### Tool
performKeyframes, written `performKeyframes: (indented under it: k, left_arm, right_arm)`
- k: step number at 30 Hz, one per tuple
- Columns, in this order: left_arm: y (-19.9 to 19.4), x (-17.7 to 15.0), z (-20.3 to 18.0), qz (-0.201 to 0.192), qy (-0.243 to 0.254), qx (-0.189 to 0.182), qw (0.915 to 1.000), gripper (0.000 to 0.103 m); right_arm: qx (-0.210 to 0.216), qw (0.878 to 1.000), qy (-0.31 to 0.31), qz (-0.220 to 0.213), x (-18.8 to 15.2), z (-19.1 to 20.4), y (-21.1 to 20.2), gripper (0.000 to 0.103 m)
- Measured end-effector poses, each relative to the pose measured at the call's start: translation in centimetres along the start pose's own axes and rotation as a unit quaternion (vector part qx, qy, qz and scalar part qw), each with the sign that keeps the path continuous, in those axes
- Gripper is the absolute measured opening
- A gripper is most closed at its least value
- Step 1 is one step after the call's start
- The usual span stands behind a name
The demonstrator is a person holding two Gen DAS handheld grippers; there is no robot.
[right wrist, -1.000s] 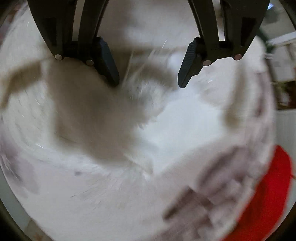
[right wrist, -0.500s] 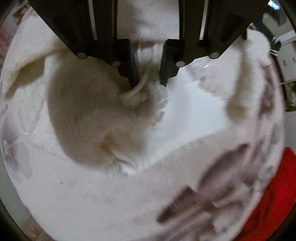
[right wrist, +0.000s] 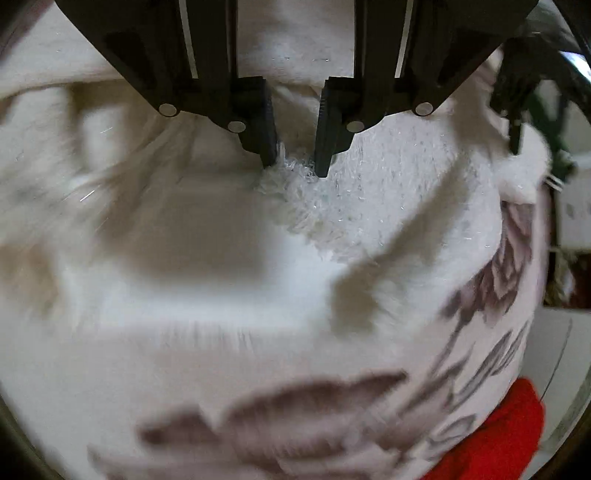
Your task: Fold large clothes
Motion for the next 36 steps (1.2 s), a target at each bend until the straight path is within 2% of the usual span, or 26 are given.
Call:
performKeyframes:
  k: [1, 3, 6, 8, 9, 10, 12, 14, 15, 17, 20, 21, 22, 25, 29, 30, 32, 33, 34, 36]
  left_arm:
    - [0.1, -0.3, 0.2, 0.005, 0.0, -0.003, 1.0, 0.103]
    - [0.3, -0.9, 0.7, 0.017, -0.003, -0.01, 0.9998, 0.103]
    - [0.5, -1.9, 1.9, 0.032, -0.01, -0.029, 0.999, 0.103]
    - [1.0, -3.0, 3.6, 0.05, -0.026, -0.063, 0.9964, 0.103]
    - [1.5, -3.8, 4.8, 0.065, -0.04, -0.089, 0.9931, 0.103]
    - [1.9, -4.4, 5.6, 0.077, -0.05, -0.105, 0.9902, 0.103]
    - [3.6, -6.5, 8.6, 0.121, -0.077, -0.12, 0.9823, 0.103]
    - [5.7, -8.4, 10.8, 0.168, -0.087, -0.133, 0.9728, 0.103]
    - [6.9, -9.4, 12.1, 0.194, -0.099, -0.143, 0.9655, 0.103]
    - [8.7, -10.6, 13.9, 0.222, -0.13, -0.169, 0.9516, 0.103]
    - [12.5, -11.8, 17.2, 0.261, -0.217, -0.244, 0.9083, 0.103]
    - [14.1, -11.8, 18.5, 0.268, -0.254, -0.273, 0.8884, 0.103]
    - [15.4, -11.6, 19.5, 0.265, -0.28, -0.297, 0.8735, 0.103]
    - [18.8, -10.5, 22.1, 0.243, -0.339, -0.337, 0.8443, 0.099]
    - [22.9, -8.9, 23.9, 0.221, -0.381, -0.361, 0.8216, 0.099]
    - [24.1, -8.5, 24.2, 0.218, -0.392, -0.37, 0.8135, 0.099]
    - [25.2, -7.9, 24.7, 0.216, -0.405, -0.37, 0.808, 0.099]
    - [25.7, -7.6, 25.0, 0.21, -0.415, -0.367, 0.8057, 0.098]
    - [25.6, -7.3, 25.2, 0.205, -0.42, -0.36, 0.807, 0.095]
    - [25.3, -6.8, 25.7, 0.19, -0.429, -0.333, 0.818, 0.073]
  right_arm:
    - [-0.015, 1.0, 0.006, -0.019, -0.2, -0.3, -1.0, 0.018]
    - [-0.015, 0.999, 0.035, -0.032, 1.0, -1.5, -2.0, 0.018]
    - [-0.02, 0.999, 0.043, -0.017, 2.4, -1.4, -1.3, 0.021]
    - [-0.02, 0.999, 0.033, 0.007, 2.5, -0.8, -0.6, 0.028]
    - [-0.008, 0.999, 0.035, 0.015, 1.7, -0.7, -0.9, 0.035]
    - [0.0, 0.999, 0.034, 0.015, 0.6, -0.7, -1.6, 0.048]
    - [0.014, 0.999, 0.034, -0.005, -1.7, -1.0, -3.4, 0.059]
    - [0.027, 0.998, 0.046, -0.026, -5.0, -1.5, -4.6, 0.065]
    - [0.03, 0.998, 0.052, -0.025, -6.0, -1.3, -4.3, 0.067]
    - [0.03, 0.997, 0.072, -0.011, -8.8, -0.8, -2.5, 0.067]
    - [0.032, 0.994, 0.104, -0.008, -11.8, 0.0, -0.5, 0.067]
    - [0.039, 0.992, 0.119, -0.008, -13.0, 0.0, 0.0, 0.068]
    - [0.044, 0.991, 0.127, -0.009, -13.7, 0.0, 0.5, 0.069]
    - [0.055, 0.988, 0.14, -0.02, -15.7, 0.3, 1.4, 0.073]
    - [0.043, 0.987, 0.147, -0.043, -15.5, 1.5, 2.8, 0.078]
    - [0.04, 0.987, 0.148, -0.047, -15.0, 2.0, 3.1, 0.079]
    - [0.032, 0.987, 0.15, -0.057, -15.0, 2.1, 3.3, 0.081]
    - [0.028, 0.986, 0.151, -0.06, -15.0, 2.4, 3.4, 0.082]
    - [0.024, 0.986, 0.152, -0.065, -14.6, 3.0, 3.7, 0.082]
    - [0.012, 0.985, 0.157, -0.071, -14.2, 4.4, 4.1, 0.082]
Point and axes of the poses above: each gripper's, at about its wrist camera, not at the fingertips, and y roughly the way its jaws point, z to its left, x to its top, the point moved 3 cm from there along y, roughly the way its jaws point, and after that the axes turned 12 degrees about z, right-handed, at the moved point
